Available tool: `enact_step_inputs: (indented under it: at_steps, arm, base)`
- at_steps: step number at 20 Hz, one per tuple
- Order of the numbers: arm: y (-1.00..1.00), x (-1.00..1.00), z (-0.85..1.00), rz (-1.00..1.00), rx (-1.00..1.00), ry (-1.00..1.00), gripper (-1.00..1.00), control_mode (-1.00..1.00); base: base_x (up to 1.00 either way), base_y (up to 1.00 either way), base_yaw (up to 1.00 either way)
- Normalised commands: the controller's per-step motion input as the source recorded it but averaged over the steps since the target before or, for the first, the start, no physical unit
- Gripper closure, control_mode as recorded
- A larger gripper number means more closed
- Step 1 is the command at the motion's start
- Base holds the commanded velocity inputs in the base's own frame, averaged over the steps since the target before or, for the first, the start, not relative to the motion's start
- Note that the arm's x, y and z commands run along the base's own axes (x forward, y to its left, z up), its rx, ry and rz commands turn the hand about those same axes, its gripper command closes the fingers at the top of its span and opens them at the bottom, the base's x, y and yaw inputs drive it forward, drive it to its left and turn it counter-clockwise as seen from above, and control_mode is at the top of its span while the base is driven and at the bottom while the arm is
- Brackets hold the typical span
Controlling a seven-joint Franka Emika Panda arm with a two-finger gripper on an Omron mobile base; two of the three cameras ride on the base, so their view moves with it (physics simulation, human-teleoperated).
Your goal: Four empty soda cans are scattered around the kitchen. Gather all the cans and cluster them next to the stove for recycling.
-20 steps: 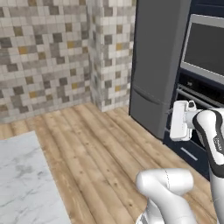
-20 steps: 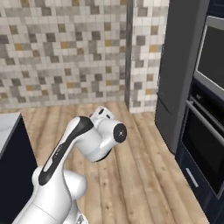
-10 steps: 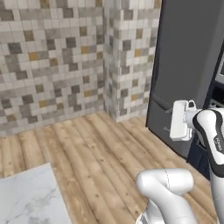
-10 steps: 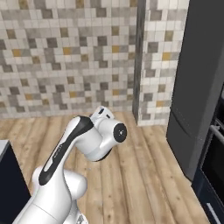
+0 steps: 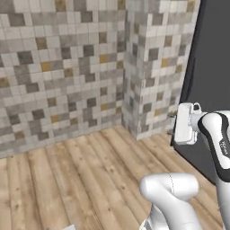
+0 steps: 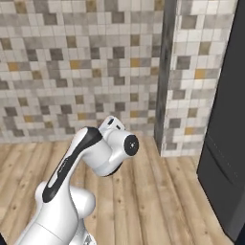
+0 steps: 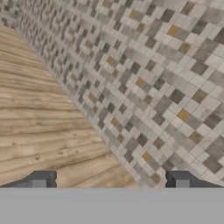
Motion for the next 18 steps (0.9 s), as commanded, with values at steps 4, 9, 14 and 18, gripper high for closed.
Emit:
enact_step_inputs:
  at_steps: [4,9,14,18]
  arm:
    - [0.00,0.00,0.00,0.00,0.00,0.00,-1.00,1.00]
    - [0.00,0.00,0.00,0.00,0.00,0.00,-1.00,1.00]
    - [0.00,0.00,0.00,0.00,0.00,0.00,-1.00,1.00]
    - [0.00,0.00,0.00,0.00,0.00,0.00,-1.00,1.00]
  base:
    - [1.00,0.22,0.08]
    - [1.00,0.24,0.08]
    - [0.77,0.20,0.24]
    - [0.42,0.03,0.40]
